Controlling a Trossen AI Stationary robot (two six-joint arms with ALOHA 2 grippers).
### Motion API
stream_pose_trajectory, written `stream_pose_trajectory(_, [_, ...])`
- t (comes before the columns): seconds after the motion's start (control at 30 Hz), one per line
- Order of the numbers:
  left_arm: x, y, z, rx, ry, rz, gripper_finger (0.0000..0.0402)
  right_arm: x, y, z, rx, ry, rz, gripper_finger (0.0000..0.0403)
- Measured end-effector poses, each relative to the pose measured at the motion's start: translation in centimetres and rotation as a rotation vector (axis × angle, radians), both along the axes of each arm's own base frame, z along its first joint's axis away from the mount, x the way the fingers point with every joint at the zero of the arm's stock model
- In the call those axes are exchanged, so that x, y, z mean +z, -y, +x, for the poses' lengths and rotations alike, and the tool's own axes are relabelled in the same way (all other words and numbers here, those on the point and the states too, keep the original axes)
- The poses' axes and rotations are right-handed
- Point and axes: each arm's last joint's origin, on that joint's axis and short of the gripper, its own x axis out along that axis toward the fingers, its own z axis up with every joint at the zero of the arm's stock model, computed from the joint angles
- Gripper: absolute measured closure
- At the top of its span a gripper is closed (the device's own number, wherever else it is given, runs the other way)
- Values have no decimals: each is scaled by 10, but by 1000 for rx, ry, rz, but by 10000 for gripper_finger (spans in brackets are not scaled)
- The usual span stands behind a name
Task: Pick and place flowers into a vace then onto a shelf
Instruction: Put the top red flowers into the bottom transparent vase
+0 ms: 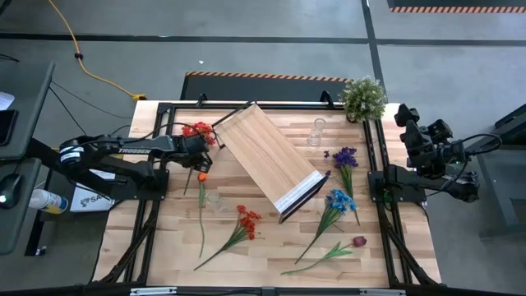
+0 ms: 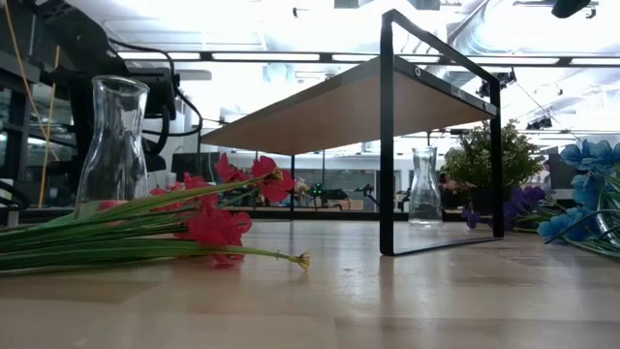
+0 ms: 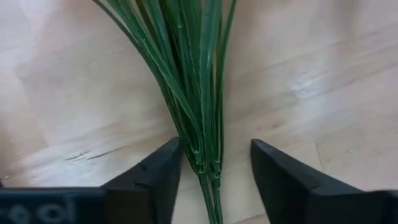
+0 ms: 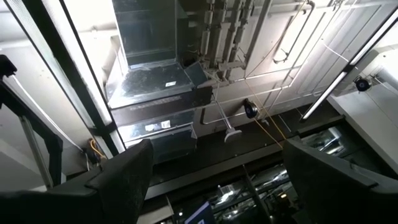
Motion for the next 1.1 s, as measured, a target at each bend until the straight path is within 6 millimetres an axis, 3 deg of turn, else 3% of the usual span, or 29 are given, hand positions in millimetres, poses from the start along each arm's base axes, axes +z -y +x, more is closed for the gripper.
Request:
stream_pose_trajectory(0.57, [-1, 2, -7, 68, -62, -6, 353, 0, 0, 0, 0, -2, 0, 59])
stream_pose_trajectory(0.9, [-1, 2, -7, 85, -63, -1, 331, 0, 0, 0, 0, -2, 0, 59])
stream_pose_trajectory(1.1, [-1, 2, -7, 86, -65, 2, 359, 0, 0, 0, 0, -2, 0, 59])
